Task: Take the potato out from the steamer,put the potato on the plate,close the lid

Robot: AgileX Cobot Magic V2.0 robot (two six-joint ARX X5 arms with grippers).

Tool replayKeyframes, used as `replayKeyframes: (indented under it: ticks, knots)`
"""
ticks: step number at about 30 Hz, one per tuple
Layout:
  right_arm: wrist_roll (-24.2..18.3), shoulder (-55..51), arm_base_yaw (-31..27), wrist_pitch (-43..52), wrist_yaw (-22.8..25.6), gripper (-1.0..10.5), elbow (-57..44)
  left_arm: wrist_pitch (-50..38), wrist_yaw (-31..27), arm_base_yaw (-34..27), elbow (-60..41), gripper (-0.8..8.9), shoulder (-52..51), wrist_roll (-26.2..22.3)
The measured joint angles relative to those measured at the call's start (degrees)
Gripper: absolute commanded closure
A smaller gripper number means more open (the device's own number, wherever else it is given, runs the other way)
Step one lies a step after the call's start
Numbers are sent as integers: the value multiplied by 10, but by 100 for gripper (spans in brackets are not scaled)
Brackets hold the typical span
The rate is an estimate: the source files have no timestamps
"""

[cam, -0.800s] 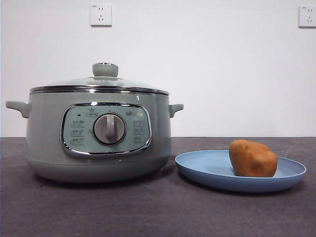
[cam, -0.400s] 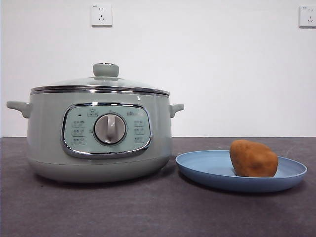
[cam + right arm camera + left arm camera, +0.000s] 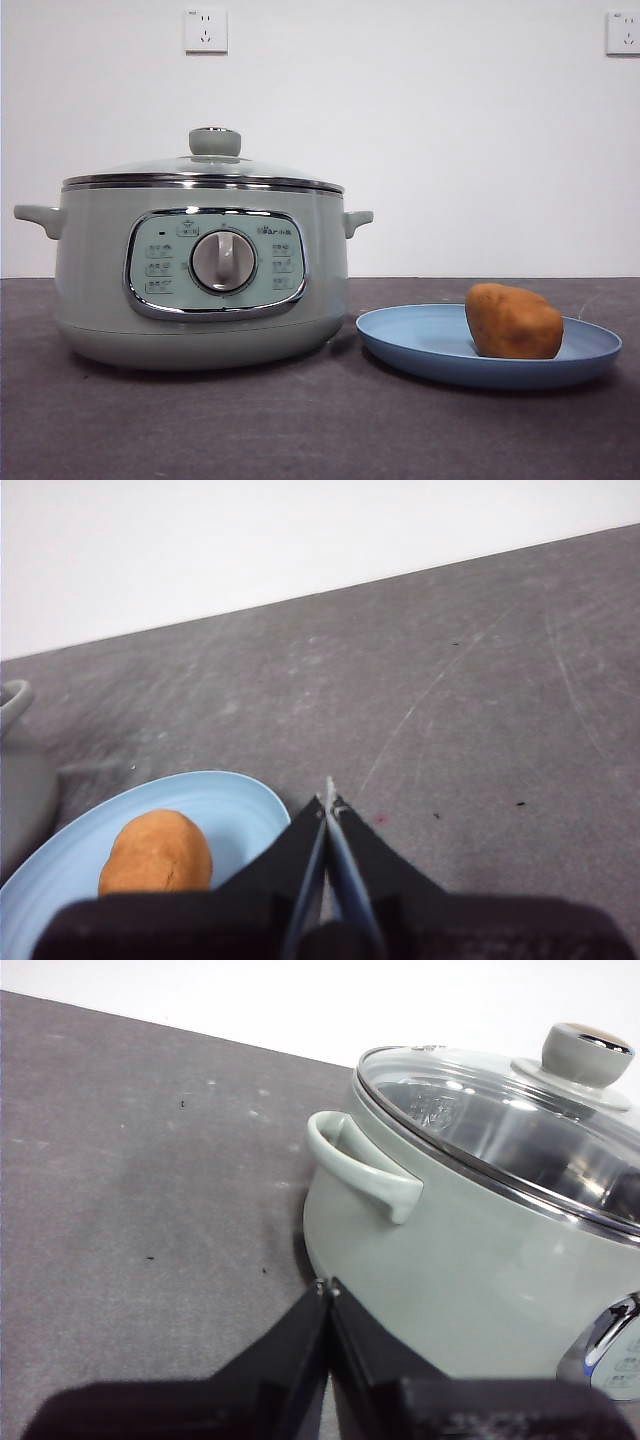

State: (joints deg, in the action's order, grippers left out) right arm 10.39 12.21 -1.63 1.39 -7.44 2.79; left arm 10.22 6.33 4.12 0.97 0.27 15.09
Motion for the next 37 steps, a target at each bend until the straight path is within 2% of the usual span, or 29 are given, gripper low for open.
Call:
replayKeyframes:
  ticks: [6,18,22,37]
  knots:
    - [9,-26,1,3,15,947,-14,0,0,0,0,817,0,0]
    - [10,-92,1,-111,17,947,-18,0,0,0,0,817,0,0]
    - [10,-120,2,-108,20,947,-18,0,0,0,0,817,0,0]
    - [5,-120,3,-110,20,947,-18,0,0,0,0,817,0,0]
